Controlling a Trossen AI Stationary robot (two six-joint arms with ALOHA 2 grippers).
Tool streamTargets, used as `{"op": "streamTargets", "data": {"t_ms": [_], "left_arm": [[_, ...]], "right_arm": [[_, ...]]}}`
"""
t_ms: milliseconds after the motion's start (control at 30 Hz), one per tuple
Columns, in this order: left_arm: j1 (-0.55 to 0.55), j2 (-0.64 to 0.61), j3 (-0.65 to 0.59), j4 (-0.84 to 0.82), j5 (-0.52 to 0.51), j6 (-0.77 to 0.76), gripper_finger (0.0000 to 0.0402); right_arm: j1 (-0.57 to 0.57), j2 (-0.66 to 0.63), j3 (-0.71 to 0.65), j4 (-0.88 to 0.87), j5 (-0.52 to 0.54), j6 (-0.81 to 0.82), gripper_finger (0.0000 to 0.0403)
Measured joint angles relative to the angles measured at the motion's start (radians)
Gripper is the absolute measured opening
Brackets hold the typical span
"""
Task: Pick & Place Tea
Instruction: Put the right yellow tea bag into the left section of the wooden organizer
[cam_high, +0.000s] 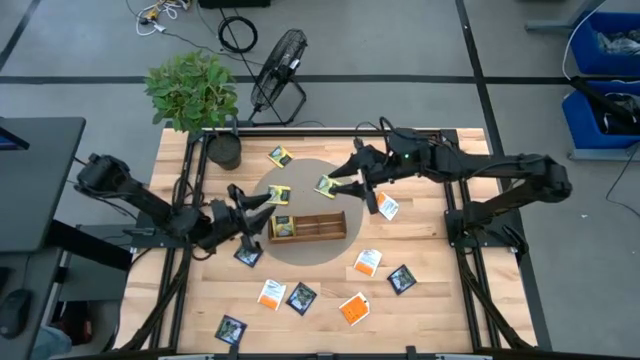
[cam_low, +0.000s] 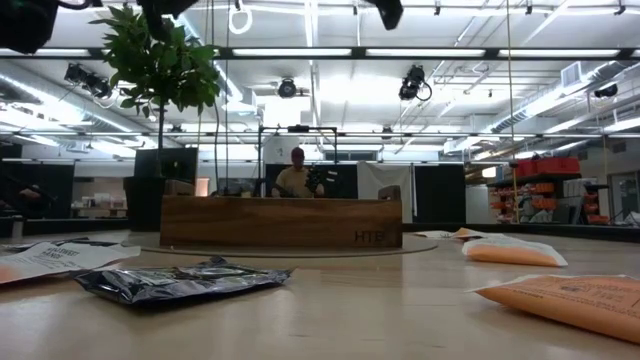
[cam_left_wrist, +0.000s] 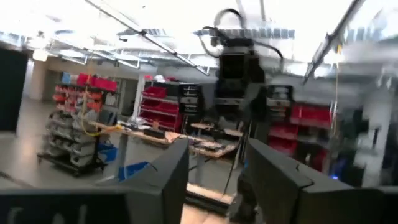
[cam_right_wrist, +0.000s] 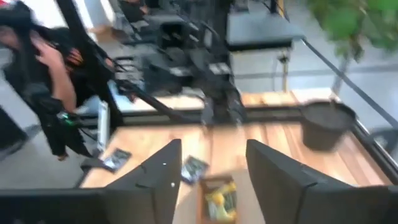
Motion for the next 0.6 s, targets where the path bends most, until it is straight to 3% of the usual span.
{"op": "streamTargets", "data": {"t_ms": [167, 400, 600], "left_arm": [[-0.019, -0.003, 0.0, -0.176, -0.151, -0.02, 0.0196], [-0.055, -0.002, 0.0, -0.366, -0.145, -0.119, 0.0195], [-0.061, -0.002, 0.0, -0.396, -0.144, -0.119, 0.0191]], "right_arm": [[-0.002, -0.005, 0.0, -0.219, 0.149, -0.028, 0.022], [0.004, -0.003, 0.0, -0.681, 0.249, 0.052, 0.0228], [0.059, -0.003, -0.043, -0.842, 0.275, 0.167, 0.0223]]}}
